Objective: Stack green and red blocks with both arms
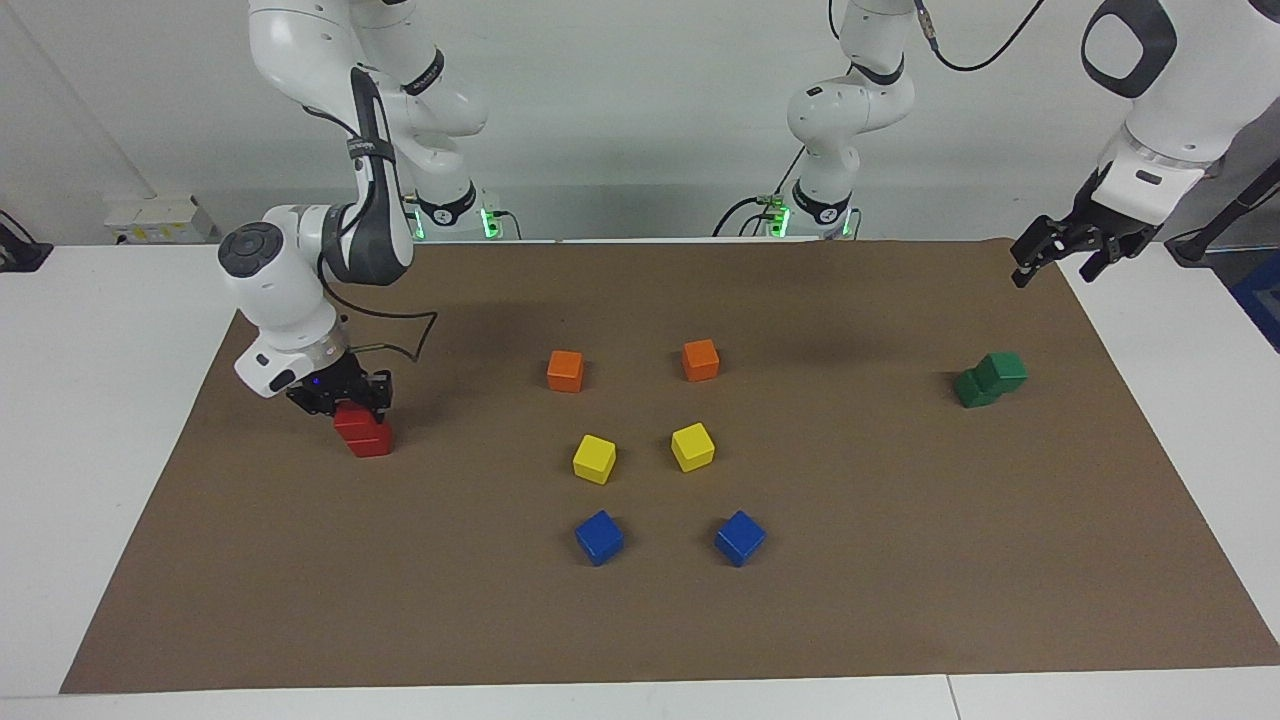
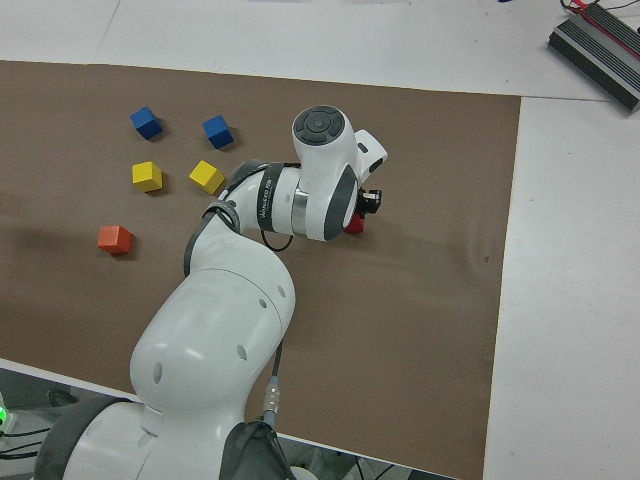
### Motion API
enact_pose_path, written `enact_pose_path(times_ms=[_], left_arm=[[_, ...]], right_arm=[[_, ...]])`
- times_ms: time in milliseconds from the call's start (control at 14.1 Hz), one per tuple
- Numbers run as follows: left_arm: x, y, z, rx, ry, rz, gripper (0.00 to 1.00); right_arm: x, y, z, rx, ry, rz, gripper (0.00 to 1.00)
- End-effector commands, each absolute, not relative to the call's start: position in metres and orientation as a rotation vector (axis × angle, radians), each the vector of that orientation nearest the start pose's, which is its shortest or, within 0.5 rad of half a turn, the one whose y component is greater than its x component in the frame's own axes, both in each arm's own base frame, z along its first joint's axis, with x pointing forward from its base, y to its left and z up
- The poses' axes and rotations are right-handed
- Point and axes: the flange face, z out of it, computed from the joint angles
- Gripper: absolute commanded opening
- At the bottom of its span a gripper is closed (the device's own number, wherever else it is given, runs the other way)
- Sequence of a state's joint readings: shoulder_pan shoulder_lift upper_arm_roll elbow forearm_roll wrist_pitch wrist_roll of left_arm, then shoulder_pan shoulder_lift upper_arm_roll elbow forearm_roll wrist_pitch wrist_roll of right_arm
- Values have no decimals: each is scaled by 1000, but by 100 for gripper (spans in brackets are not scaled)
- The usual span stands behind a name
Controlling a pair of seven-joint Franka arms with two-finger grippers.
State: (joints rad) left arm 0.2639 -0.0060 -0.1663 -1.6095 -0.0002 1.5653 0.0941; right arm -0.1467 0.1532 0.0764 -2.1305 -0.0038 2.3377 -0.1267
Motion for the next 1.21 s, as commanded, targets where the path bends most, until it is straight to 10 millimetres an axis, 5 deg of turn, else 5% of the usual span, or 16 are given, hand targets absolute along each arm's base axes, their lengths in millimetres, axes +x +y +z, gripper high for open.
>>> enact_pose_path(times_ms=[0,142,355,568,1135], left_arm=[[560,44,614,-3159,3,140,100],[565,31,615,-3152,43,114,100],[569,14,613,-3132,93,65,100],[570,11,609,-3134,98,60,100],[565,7,611,-3143,108,103,100]], right_arm=[[566,-41,338,-3127,-65,-111,5],[566,-41,339,-3127,-65,-116,42],[566,-41,339,-3127,-62,-116,61],[566,-42,339,-3127,-62,-116,96],[568,-42,343,-3126,-58,-102,100]])
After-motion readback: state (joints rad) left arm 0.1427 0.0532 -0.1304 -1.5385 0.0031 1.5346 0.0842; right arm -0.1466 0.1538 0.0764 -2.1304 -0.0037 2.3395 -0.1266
